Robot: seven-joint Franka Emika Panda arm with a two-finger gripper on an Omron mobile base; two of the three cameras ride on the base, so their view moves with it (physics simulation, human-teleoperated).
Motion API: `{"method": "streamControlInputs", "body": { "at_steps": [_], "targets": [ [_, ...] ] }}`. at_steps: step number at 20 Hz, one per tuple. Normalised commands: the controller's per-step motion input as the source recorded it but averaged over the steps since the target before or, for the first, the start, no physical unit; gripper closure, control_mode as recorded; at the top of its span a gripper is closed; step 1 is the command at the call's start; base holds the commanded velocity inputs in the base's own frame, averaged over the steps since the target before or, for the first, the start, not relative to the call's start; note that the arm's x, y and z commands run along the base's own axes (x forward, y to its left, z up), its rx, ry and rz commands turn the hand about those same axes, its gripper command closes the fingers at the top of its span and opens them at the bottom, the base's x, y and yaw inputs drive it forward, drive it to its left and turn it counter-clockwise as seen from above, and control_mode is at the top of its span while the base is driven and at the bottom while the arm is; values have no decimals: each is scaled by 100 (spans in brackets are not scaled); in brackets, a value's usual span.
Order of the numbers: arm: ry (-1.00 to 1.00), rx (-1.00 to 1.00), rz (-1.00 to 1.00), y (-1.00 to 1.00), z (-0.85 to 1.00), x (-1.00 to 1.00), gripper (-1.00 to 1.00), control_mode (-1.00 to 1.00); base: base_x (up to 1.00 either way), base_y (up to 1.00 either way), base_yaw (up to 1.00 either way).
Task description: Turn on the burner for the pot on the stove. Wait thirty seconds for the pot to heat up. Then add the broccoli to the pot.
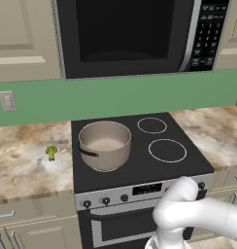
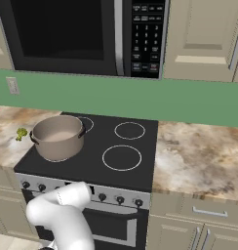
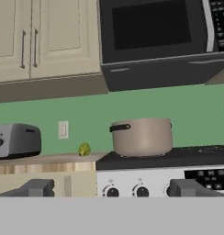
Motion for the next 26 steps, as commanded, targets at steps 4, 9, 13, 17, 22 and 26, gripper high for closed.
{"method": "streamControlInputs", "body": {
  "at_steps": [4, 9, 13, 17, 22, 26],
  "targets": [
    [2, 0, 0, -2, 0, 41, -100, -100, 0, 0, 0],
    [0, 0, 1, -4, 0, 42, -100, -100, 0, 0, 0],
    [0, 0, 1, -6, 0, 34, -100, -100, 0, 0, 0],
    [0, 0, 0, -1, 0, 34, -100, -100, 0, 0, 0],
    [0, 0, 0, 0, 0, 40, -100, -100, 0, 0, 0],
    [0, 0, 0, 0, -5, 34, -100, -100, 0, 0, 0]
  ]
}}
